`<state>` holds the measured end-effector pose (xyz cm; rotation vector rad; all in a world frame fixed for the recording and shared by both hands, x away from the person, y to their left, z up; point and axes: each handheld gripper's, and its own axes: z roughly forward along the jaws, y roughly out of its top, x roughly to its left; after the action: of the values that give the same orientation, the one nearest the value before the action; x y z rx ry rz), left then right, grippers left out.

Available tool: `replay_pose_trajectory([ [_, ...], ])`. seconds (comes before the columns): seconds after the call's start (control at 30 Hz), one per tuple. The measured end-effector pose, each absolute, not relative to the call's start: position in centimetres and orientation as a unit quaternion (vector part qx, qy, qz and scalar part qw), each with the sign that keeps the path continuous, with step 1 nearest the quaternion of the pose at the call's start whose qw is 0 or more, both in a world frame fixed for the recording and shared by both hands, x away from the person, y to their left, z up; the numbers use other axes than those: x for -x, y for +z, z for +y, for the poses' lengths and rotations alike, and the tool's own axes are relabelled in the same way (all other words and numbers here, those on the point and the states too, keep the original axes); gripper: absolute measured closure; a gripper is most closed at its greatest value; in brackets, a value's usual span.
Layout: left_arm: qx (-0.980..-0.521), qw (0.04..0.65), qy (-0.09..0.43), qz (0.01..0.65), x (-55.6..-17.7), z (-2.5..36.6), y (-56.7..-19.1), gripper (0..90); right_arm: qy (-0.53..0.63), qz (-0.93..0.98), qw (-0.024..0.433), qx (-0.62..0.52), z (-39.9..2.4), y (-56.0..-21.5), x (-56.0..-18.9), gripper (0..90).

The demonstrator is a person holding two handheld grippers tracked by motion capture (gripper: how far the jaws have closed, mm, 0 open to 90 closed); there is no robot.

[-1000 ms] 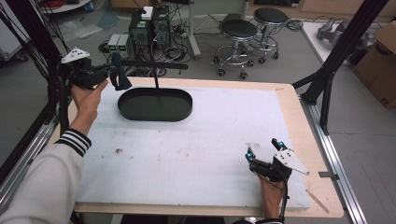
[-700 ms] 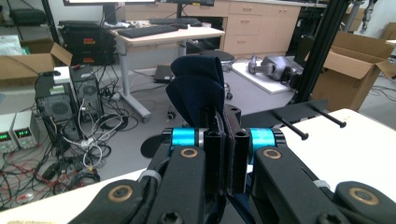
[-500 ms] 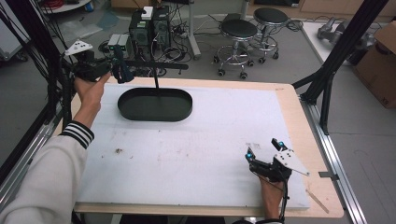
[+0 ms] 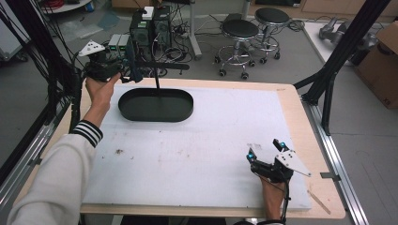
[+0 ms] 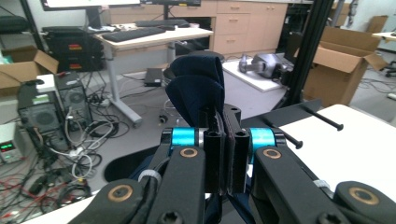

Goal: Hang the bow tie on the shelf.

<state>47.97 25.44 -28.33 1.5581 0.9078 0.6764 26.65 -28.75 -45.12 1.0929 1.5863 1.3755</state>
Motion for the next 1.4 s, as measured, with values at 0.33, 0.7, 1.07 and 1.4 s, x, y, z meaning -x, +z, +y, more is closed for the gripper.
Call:
replay_pose_trajectory([
  [0.33, -0.667, 0.567, 0.283, 0.392, -48.4, 25.1, -28.9, 87.9, 0.54, 0.619, 0.377, -0.428, -28.8, -45.1, -26.6, 2.4],
  [0.7, -0.676, 0.548, 0.275, 0.41, -48.7, 25.2, -30.9, 87.9, 0.541, 0.619, 0.376, -0.428, -28.8, -45.1, -26.6, 2.4],
  [1.07, -0.689, 0.532, 0.278, 0.406, -48.2, 24.7, -32.3, 87.9, 0.539, 0.62, 0.378, -0.427, -28.7, -45.1, -26.6, 2.4],
  [1.4, -0.718, 0.492, 0.287, 0.4, -48.4, 23.9, -33.0, 87.8, 0.54, 0.619, 0.378, -0.427, -28.8, -45.1, -26.6, 2.4],
])
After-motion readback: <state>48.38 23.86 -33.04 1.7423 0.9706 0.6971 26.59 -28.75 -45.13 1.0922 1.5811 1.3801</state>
